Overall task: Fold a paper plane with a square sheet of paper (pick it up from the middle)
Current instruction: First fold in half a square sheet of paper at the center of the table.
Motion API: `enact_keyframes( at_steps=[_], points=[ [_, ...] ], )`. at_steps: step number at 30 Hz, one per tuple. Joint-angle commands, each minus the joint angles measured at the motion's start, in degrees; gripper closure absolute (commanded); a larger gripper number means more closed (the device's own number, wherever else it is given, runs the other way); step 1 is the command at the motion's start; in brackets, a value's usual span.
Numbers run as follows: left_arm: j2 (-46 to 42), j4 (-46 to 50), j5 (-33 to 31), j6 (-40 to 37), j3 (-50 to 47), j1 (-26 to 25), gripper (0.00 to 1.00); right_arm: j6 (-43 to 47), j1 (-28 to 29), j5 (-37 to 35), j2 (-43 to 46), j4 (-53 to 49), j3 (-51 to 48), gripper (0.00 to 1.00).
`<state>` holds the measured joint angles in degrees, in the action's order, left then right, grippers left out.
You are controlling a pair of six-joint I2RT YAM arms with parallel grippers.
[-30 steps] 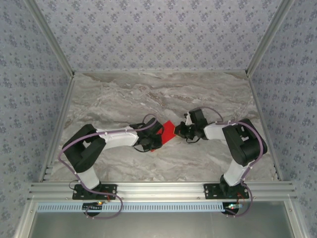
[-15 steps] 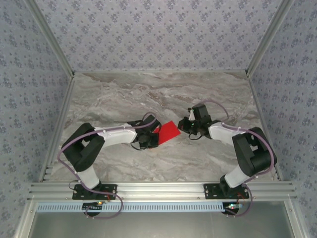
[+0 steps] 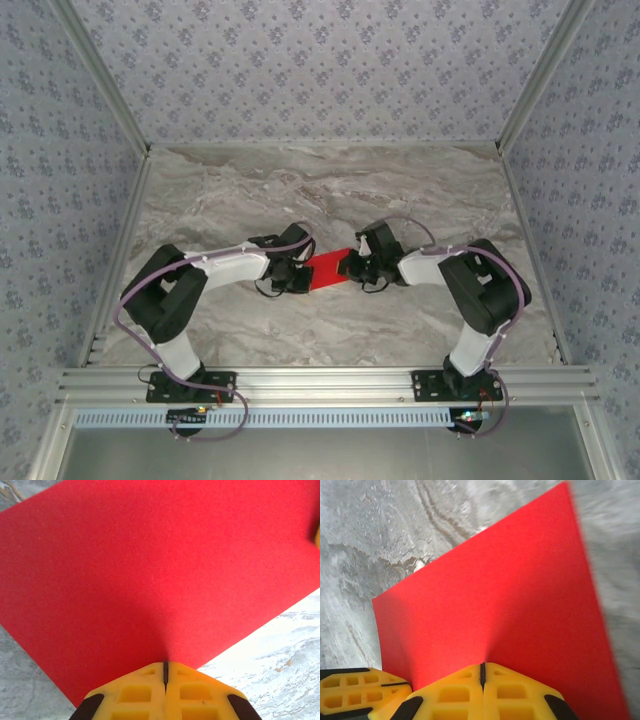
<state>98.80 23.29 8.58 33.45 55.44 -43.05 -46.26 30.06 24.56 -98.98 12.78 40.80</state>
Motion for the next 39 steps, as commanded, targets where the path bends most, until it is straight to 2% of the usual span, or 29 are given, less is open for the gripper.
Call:
enact_keyframes(
  at_steps=[1,3,5,9,12,15,19,23,27,31,35,39],
  points=[
    [2.21,4.49,-1.64,-0.85,-2.13,0.93,1.00,1.30,-5.93,-3.44,3.33,-3.48,-4.69,1.00],
    [2.03,4.00,-1.48,-0.54,-2.52,1.03,1.00,2.44,-8.91,-4.08,6.34,-5.31,-5.83,1.00],
    [1.94,3.59,-1.29,-0.25,-2.51,1.03,1.00,3.45,-9.29,-5.31,9.54,-7.27,-5.55,1.00],
    [1.35,1.55,0.33,0.85,-2.09,0.98,1.00,3.03,-3.85,-6.10,11.93,-7.88,-2.70,1.00],
    [0.78,-0.62,1.71,2.11,-1.83,0.99,1.00,1.02,1.73,-5.78,9.28,-5.51,-0.20,1.00],
    [0.26,-2.23,2.63,3.30,-1.70,0.97,1.00,-1.88,4.78,-4.25,4.45,-1.46,1.39,1.00],
    [-0.48,-3.23,3.05,4.29,-1.48,1.00,1.00,-3.82,5.52,-2.80,-0.58,1.37,2.29,1.00],
    [-2.68,-5.82,4.09,7.07,-2.03,0.95,1.00,-3.89,5.37,-3.76,-1.80,0.57,1.44,1.00],
    [-6.34,-12.59,4.03,14.70,-4.09,0.93,1.00,-4.40,5.52,-4.42,-2.48,0.44,0.29,1.00],
    [-9.12,-21.76,-0.95,26.91,-8.97,-0.34,1.00,-5.35,5.62,-4.91,-3.01,0.78,-0.32,1.00],
    [-7.86,-25.72,-7.79,36.71,-10.53,-4.21,1.00,-5.90,5.88,-5.13,-3.35,0.74,-0.37,1.00],
    [-5.11,-29.36,-11.23,42.78,-12.13,-6.92,1.00,-5.80,5.95,-5.31,-3.41,0.70,-0.50,1.00]
  ],
)
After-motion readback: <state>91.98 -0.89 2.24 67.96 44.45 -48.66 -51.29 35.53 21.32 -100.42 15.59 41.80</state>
